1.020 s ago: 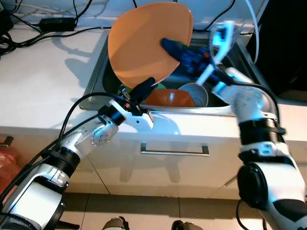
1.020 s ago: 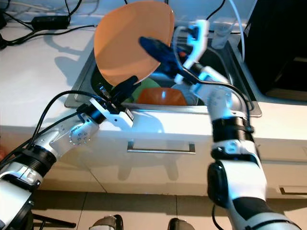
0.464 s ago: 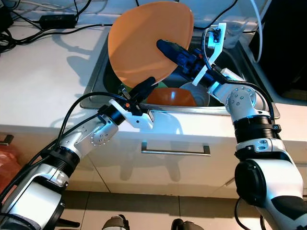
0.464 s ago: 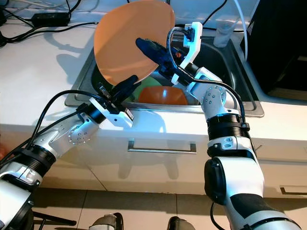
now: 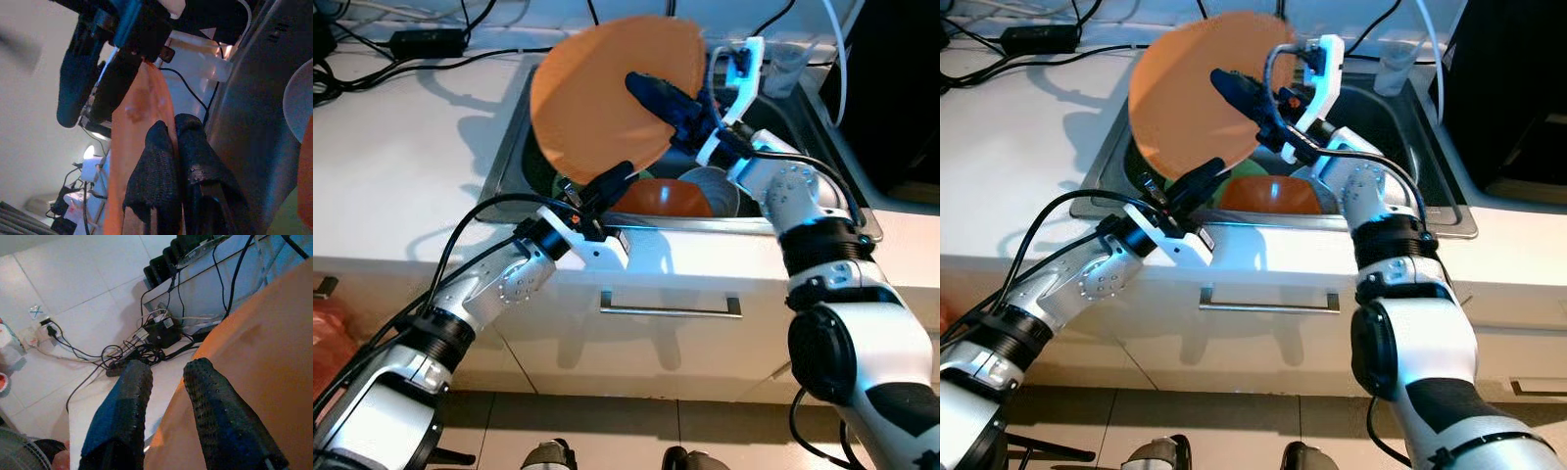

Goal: Kitchen organization

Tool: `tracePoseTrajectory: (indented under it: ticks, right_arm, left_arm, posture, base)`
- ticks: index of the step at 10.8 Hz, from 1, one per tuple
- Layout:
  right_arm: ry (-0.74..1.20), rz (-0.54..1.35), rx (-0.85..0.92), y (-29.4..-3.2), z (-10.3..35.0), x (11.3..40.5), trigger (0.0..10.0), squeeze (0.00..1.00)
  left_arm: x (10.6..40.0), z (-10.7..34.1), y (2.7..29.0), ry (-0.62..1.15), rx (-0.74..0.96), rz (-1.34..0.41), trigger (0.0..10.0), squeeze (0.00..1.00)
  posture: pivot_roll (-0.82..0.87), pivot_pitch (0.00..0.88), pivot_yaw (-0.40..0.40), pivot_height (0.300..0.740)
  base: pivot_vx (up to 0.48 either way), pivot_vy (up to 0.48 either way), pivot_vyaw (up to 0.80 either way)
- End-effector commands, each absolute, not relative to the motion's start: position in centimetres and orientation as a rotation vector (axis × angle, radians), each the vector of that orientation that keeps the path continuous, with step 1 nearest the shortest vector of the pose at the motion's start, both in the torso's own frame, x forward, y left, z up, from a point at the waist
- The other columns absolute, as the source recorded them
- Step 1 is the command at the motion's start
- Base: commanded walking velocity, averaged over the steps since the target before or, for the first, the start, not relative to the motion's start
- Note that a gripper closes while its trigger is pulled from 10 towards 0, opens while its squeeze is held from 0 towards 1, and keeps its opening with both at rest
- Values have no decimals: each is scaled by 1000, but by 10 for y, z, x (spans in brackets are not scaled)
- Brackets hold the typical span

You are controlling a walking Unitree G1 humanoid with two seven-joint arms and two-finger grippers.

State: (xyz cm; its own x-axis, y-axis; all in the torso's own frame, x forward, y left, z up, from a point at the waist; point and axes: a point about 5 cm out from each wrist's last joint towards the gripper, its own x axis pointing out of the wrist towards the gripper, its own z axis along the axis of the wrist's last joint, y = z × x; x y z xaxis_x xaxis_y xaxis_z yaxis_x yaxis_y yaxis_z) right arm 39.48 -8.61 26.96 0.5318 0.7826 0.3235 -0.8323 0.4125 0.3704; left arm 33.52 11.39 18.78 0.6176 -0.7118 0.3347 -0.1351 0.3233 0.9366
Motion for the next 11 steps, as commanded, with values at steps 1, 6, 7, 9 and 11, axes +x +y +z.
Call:
tracePoseTrajectory:
  ticks: [1, 6, 7, 9, 11]
  right_arm:
    - [-68, 1010, 508, -81, 265, 397, 10000, 0]
    - [-40, 992, 505, -80, 258, 401, 0, 0]
    - [-35, 984, 505, -82, 256, 402, 0, 0]
    - [-15, 950, 534, -87, 251, 403, 0, 0]
    - [6, 913, 602, -93, 248, 405, 0, 0]
  left_arm:
    - [330, 204, 105, -954, 1162, -435, 0, 0]
    - [325, 202, 109, -934, 1169, -428, 0, 0]
    - [325, 203, 108, -934, 1170, -426, 0, 0]
    - [326, 204, 107, -937, 1168, -425, 0, 0]
    - [325, 203, 106, -937, 1166, -426, 0, 0]
  posture:
    - [26, 159, -29, 740]
    - [41, 169, -39, 740]
    - [36, 168, -37, 740]
    - [34, 167, -37, 740]
    - [26, 167, -36, 740]
  base:
    - [0, 0, 0]
    - [0, 0, 0]
    - [0, 0, 0]
    - [0, 0, 0]
    - [0, 0, 0]
